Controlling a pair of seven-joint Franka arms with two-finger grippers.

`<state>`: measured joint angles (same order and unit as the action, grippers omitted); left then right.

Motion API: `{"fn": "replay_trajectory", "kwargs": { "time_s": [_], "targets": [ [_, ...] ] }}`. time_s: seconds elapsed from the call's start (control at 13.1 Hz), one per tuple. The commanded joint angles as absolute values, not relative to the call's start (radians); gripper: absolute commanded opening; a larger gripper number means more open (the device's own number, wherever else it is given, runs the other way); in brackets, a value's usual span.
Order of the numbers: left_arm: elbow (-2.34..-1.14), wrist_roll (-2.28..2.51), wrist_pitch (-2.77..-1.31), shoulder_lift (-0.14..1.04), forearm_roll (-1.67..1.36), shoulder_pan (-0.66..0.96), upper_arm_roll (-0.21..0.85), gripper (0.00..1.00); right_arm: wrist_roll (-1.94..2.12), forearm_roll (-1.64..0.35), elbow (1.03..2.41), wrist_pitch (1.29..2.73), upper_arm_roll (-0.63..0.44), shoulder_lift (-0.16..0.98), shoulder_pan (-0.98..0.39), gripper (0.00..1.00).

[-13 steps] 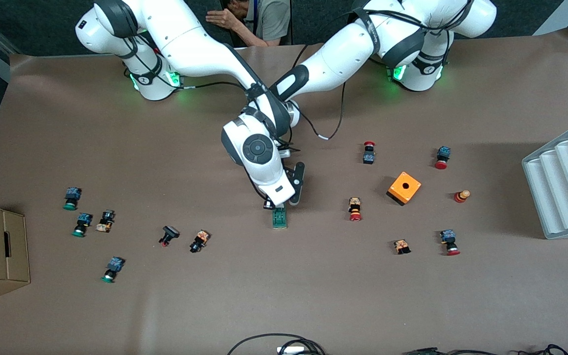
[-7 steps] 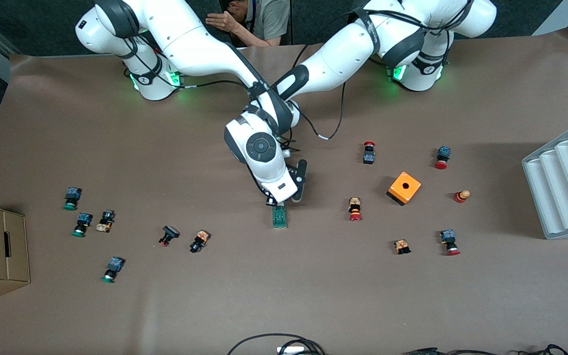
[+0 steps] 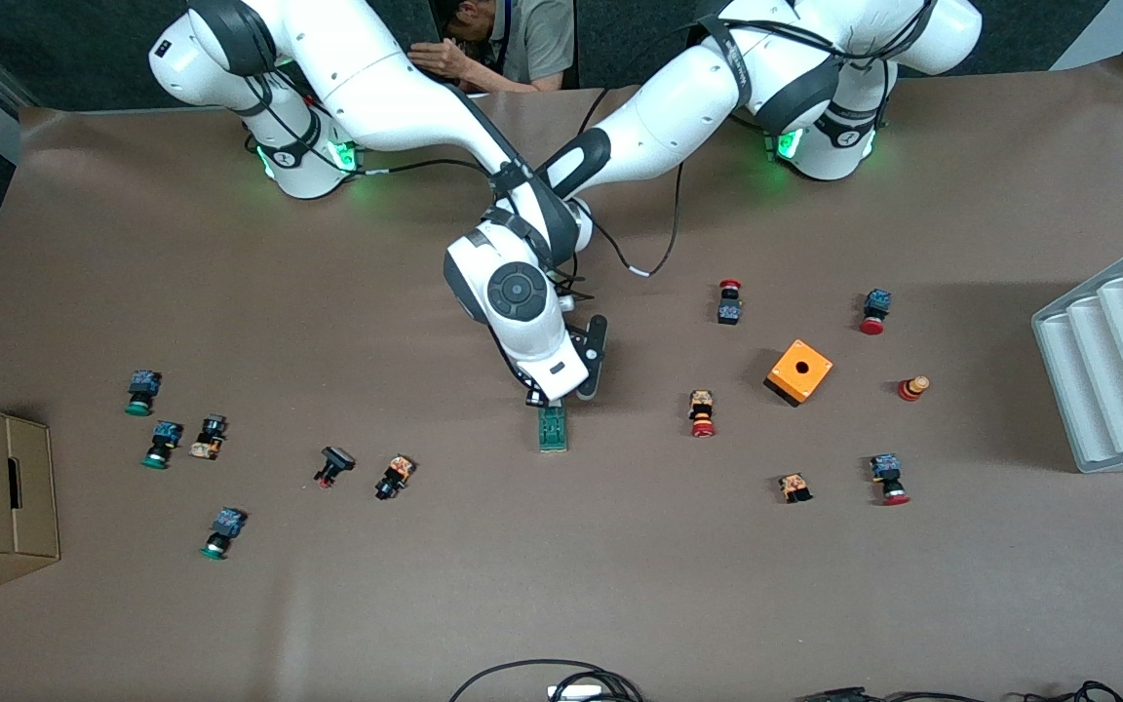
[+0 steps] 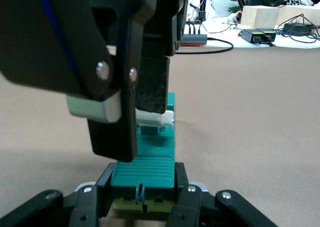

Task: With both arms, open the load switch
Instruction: 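Keep pressing the white lever with the right gripper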

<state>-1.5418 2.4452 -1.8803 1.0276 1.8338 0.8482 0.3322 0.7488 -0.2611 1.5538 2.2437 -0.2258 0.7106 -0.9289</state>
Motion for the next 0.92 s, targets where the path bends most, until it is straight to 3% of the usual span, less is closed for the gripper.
{"fn": "replay_trajectory", "kwargs": {
  "time_s": [0.0,0.84],
  "targets": [
    [-1.549,2.484,-1.864,1.045,1.812,0.885,0.347,0.47,0.746,-0.285,1.571,2.263,-0.213,0.715,-0.925,0.5],
    [-1.549,2.484,-1.864,1.045,1.812,0.885,0.347,0.47,0.746,-0.285,1.568,2.306,-0.213,0.742,-0.925,0.5]
  ]
}}
